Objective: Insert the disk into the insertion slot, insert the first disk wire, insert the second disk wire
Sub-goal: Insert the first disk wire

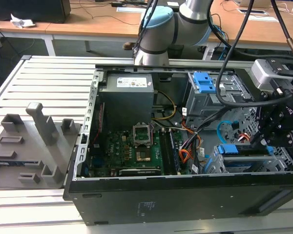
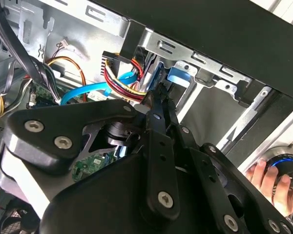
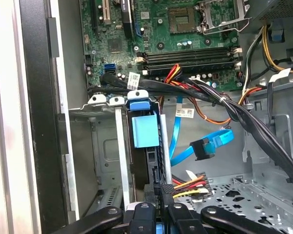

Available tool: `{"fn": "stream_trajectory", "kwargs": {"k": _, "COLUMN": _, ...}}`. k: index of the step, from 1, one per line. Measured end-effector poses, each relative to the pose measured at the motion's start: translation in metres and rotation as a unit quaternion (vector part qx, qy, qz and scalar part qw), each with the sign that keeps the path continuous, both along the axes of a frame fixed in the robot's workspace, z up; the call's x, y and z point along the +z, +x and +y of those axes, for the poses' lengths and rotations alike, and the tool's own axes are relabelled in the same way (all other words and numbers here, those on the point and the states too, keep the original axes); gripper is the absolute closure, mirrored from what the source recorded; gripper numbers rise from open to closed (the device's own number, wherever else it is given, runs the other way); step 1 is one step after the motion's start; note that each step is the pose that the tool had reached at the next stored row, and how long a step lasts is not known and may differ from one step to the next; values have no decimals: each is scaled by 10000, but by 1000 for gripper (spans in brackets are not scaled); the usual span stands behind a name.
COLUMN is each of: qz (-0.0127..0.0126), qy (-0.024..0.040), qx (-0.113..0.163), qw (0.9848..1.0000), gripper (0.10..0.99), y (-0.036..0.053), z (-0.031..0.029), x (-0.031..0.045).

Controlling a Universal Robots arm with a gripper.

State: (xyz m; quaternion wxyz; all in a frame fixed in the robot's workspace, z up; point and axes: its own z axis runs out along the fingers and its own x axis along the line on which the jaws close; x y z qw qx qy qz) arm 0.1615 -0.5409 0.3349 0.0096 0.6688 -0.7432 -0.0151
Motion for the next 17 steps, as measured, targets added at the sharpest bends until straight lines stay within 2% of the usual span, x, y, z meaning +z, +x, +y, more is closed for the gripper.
{"fn": "stream_trajectory", "kwargs": {"k": 3, "qz": 2, "qy": 15, "qx": 0, "qw": 10000, "gripper": 922, "y": -1, "z": 2, "x": -14}}
{"fn": "stream_trajectory", "kwargs": {"k": 4, "qz": 0, "qy": 10, "qx": -1, "qw": 10000, "gripper": 910, "y": -1, "z": 0, "x": -13}}
{"fn": "stream_trajectory", "kwargs": {"k": 5, "qz": -1, "qy": 0, "qx": -1, "qw": 10000, "gripper": 851, "y": 0, "z": 0, "x": -5}}
{"fn": "stream_trajectory", "kwargs": {"k": 6, "qz": 0, "qy": 1, "qx": -1, "qw": 10000, "gripper": 851, "y": 0, "z": 0, "x": -3}}
{"fn": "stream_trajectory", "kwargs": {"k": 7, "qz": 0, "qy": 0, "qx": 0, "qw": 10000, "gripper": 851, "y": 0, "z": 0, "x": 14}}
{"fn": "stream_trajectory", "kwargs": {"k": 8, "qz": 0, "qy": 0, "qx": -1, "qw": 10000, "gripper": 851, "y": -1, "z": 0, "x": 100}}
{"fn": "stream_trajectory", "kwargs": {"k": 11, "qz": 0, "qy": 0, "qx": -1, "qw": 10000, "gripper": 851, "y": 0, "z": 0, "x": 190}}
{"fn": "stream_trajectory", "kwargs": {"k": 16, "qz": 0, "qy": 1, "qx": 0, "qw": 10000, "gripper": 863, "y": 0, "z": 11, "x": 262}}
{"fn": "stream_trajectory", "kwargs": {"k": 17, "qz": 0, "qy": 1, "qx": -1, "qw": 10000, "gripper": 929, "y": 0, "z": 15, "x": 271}}
